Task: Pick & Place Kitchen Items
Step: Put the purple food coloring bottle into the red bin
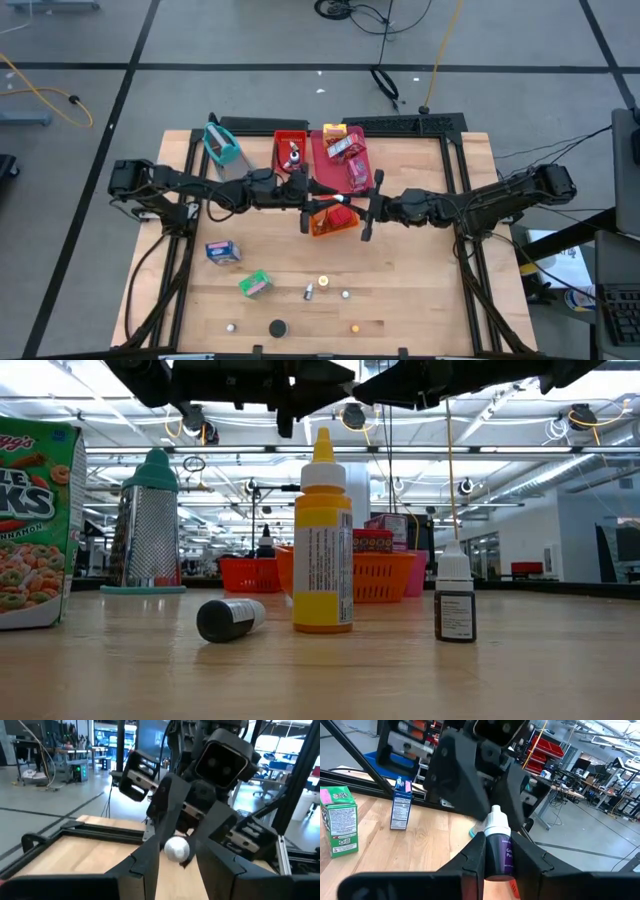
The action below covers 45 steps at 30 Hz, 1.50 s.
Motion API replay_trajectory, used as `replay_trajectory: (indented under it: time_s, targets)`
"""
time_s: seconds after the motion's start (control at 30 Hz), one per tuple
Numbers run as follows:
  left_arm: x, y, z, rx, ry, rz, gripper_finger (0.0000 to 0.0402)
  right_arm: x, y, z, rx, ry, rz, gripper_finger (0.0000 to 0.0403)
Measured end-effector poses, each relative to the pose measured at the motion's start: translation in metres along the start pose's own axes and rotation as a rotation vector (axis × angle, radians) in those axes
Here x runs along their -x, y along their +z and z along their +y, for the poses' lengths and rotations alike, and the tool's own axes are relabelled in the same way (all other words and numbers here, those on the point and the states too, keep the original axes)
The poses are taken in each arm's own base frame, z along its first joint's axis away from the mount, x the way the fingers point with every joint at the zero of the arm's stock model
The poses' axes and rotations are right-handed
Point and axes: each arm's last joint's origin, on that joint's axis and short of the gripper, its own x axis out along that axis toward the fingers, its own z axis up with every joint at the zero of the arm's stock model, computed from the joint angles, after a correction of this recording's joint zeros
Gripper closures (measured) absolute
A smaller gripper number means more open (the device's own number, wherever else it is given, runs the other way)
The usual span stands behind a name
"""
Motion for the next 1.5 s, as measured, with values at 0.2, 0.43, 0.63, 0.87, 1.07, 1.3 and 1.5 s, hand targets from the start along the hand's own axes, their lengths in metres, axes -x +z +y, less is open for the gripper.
replay_trajectory:
  time_s: [0.2, 0.43, 0.63, 0.87, 1.07, 1.3, 1.5]
  targets:
    - [-0.005, -0.005, 0.001, 0.003, -0.004, -0.022, 0.0272, 0.0, 0.0, 0.0, -0.003, 0.002, 0.003, 0.0342]
    - [-0.008, -0.01, 0.001, -0.002, -0.019, -0.01, 0.0273, 0.0, -0.002, 0.001, -0.008, 0.007, 0.012, 0.0341]
    - [-0.008, -0.011, 0.002, -0.012, -0.013, -0.009, 0.0337, 0.0, -0.002, 0.0, -0.008, -0.001, 0.019, 0.0341]
    - [-0.008, -0.011, 0.002, -0.014, -0.01, -0.003, 0.0371, 0.0, -0.003, 0.001, -0.004, -0.003, 0.032, 0.034]
    - [-0.007, -0.009, 0.001, -0.02, -0.022, 0.005, 0.0371, 0.0, -0.003, 0.001, -0.005, 0.007, 0.025, 0.032]
    - [-0.006, -0.009, 0.001, -0.022, -0.022, 0.013, 0.0371, 0.0, -0.003, 0.001, 0.013, 0.012, 0.031, 0.0316]
    - [-0.001, -0.003, 0.0, -0.036, -0.017, 0.038, 0.0371, 0.0, -0.004, 0.001, 0.012, 0.007, 0.051, 0.0315]
